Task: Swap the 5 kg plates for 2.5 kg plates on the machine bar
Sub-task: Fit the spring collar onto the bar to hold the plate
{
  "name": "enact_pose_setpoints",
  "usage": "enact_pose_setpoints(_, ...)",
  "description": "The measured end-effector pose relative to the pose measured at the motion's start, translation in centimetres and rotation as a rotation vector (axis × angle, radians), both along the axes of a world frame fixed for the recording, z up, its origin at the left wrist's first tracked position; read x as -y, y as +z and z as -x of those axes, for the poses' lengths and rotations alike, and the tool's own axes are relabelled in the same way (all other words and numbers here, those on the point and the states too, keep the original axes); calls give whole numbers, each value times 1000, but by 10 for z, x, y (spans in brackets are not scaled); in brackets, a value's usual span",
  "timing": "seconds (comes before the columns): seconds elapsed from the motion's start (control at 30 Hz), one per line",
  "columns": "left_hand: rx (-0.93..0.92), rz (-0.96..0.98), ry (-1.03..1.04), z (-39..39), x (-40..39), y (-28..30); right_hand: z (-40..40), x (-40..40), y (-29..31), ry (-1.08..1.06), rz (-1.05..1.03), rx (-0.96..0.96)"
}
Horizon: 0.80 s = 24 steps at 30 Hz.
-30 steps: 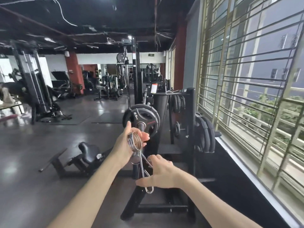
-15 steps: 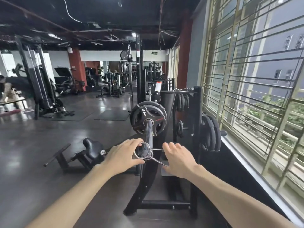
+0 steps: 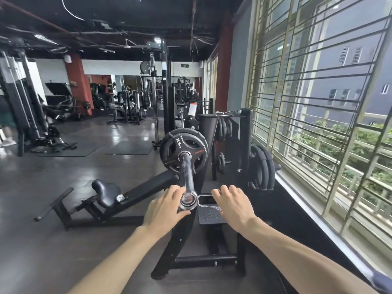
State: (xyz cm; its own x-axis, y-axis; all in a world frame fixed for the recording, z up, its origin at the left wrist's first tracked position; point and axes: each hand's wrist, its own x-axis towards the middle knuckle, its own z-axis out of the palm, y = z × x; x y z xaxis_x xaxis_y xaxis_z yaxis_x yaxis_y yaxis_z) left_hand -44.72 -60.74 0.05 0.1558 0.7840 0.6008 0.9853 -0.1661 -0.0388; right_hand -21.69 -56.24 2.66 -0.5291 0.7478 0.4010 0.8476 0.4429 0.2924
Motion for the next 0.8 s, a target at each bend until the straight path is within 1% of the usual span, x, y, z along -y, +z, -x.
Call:
enact_pose_setpoints(0.3,-75,-36,15,8,-16,-4,7,-12,-11,12,-75,-88)
enact_pose_setpoints(0.57,-163,-69,-11,12,-30,-5,9,-39,-21,26,-132,-105)
enact_pose_setpoints(0.7,-140,-76,57,8,-48,0,19,-54,-23,-8,-155,-132)
enact_pose_setpoints(0.8,-142,-39,40,14,-60,3,27,-66,-27,-16,-144,-134)
